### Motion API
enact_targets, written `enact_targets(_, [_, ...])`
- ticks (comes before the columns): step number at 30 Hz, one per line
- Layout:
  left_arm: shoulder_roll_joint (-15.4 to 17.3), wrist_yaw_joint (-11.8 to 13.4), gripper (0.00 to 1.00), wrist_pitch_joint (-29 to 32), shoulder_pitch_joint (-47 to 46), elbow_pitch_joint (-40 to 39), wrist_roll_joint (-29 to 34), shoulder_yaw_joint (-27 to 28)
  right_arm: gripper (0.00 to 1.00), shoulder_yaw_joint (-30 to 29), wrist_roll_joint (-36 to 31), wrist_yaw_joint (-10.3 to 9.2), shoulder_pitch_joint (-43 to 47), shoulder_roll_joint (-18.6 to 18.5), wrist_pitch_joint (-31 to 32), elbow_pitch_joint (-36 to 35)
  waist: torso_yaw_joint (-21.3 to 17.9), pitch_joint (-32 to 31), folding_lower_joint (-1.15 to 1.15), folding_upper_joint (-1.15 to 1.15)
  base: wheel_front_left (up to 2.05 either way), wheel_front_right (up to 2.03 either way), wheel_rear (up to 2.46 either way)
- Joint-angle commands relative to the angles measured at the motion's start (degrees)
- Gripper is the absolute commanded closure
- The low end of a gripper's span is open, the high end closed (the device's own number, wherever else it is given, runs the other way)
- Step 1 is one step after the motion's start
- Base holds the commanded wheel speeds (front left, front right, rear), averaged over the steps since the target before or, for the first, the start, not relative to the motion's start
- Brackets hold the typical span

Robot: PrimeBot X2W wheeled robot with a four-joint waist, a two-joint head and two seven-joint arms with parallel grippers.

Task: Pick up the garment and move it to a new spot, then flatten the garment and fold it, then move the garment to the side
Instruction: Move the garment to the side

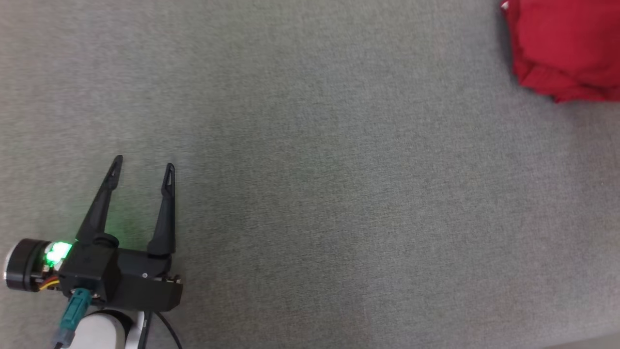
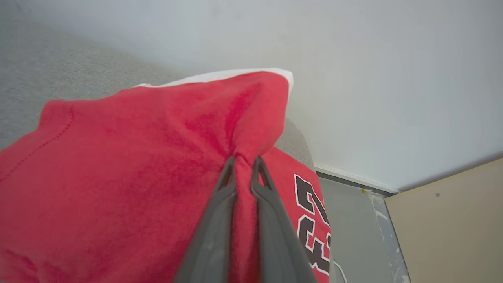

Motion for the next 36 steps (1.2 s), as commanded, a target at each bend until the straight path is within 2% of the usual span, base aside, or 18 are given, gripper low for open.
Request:
enact_targets(1, [0.6, 0.2, 0.0, 0.4, -0.5, -0.9, 0.4, 0.2, 1.0, 0.1, 0.3, -0.19, -1.2, -1.0, -0.3, 0.8, -3.0, 3.2, -0.01, -0.01, 0.0, 0.0, 0.0])
enact_targets(11, [2.4, 0.6, 0.0, 2.9, 1.0, -5.7, 0.7, 0.6, 1.0, 2.1, -1.3, -0.19, -6.3, -3.1, -1.4, 6.8, -3.1, 4.7, -0.01, -0.01, 0.0, 0.0, 0.0])
enact_targets(20, [3.2, 1.3, 0.0, 4.1, 1.5, -8.3, 0.5, 0.9, 1.0, 4.2, -3.5, -0.19, -10.7, -3.0, -1.7, 12.4, -2.2, 6.3, -0.01, -0.01, 0.0, 0.0, 0.0])
enact_targets(21, [3.2, 1.5, 0.0, 4.2, 1.6, -8.4, 0.5, 1.0, 0.85, 4.4, -4.1, -0.19, -11.1, -2.7, -1.6, 13.2, -2.2, 6.5, -0.01, -0.01, 0.0, 0.0, 0.0])
enact_targets(22, [3.3, 1.6, 0.0, 4.2, 1.7, -8.5, 0.4, 1.0, 0.09, 4.7, -4.4, -0.19, -11.3, -2.1, -1.5, 13.8, -2.2, 6.6, -0.01, -0.01, 0.0, 0.0, 0.0])
enact_targets(23, [3.2, 1.8, 0.0, 4.2, 1.8, -8.5, 0.2, 1.1, 0.0, 4.7, -4.7, -0.19, -11.6, -1.6, -1.8, 14.3, -2.3, 6.7, -0.01, -0.01, 0.0, 0.0, 0.0])
enact_targets(30, [2.2, 2.4, 0.0, 2.4, 2.5, -6.2, -0.8, 1.1, 0.0, 1.7, -4.3, -0.19, -13.4, 1.6, -7.9, 16.6, -2.2, 3.8, -0.01, -0.01, 0.0, 0.0, 0.0])
enact_targets(35, [1.3, 3.0, 0.0, 0.3, 3.9, -4.1, -1.9, 1.1, 0.0, -0.1, -4.1, -0.19, -12.3, 3.6, -9.9, 13.0, -1.8, -1.2, -0.01, -0.01, 0.0, 0.0, 0.0])
enact_targets(36, [0.9, 3.3, 0.0, -0.2, 4.6, -3.3, -2.4, 1.4, 0.0, -1.0, -4.2, -0.19, -11.3, 4.4, -10.1, 10.3, -1.5, -3.0, -0.01, -0.01, 0.0, 0.0, 0.0])
